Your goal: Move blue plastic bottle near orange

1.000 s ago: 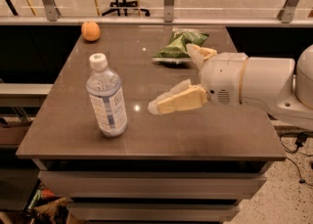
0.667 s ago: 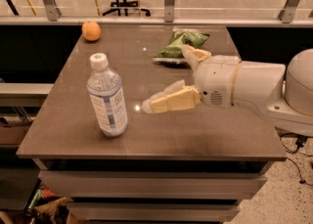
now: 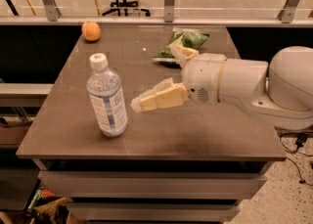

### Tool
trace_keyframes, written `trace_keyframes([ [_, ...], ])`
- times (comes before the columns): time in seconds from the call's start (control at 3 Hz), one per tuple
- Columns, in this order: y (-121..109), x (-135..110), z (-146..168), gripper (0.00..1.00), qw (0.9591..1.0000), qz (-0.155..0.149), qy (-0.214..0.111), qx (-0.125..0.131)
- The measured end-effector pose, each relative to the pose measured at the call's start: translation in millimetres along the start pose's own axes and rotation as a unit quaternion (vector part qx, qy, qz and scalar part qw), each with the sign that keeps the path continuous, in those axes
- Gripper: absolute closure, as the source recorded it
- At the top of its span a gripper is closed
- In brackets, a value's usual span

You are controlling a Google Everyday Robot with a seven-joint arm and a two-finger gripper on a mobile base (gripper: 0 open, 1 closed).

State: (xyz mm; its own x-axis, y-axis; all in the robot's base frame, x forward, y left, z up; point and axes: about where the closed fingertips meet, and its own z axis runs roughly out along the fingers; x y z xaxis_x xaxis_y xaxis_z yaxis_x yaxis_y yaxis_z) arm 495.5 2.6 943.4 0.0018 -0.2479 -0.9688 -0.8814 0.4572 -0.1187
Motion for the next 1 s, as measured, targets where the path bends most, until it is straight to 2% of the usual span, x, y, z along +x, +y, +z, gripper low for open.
trace_keyframes([
  [0.67,17.4,-2.0,26.0,0.0,0.9997,0.01,-0.013,-0.02],
  [1.0,25.5,-2.7,39.8,0.0,0.9993,0.025,-0.021,-0.017],
])
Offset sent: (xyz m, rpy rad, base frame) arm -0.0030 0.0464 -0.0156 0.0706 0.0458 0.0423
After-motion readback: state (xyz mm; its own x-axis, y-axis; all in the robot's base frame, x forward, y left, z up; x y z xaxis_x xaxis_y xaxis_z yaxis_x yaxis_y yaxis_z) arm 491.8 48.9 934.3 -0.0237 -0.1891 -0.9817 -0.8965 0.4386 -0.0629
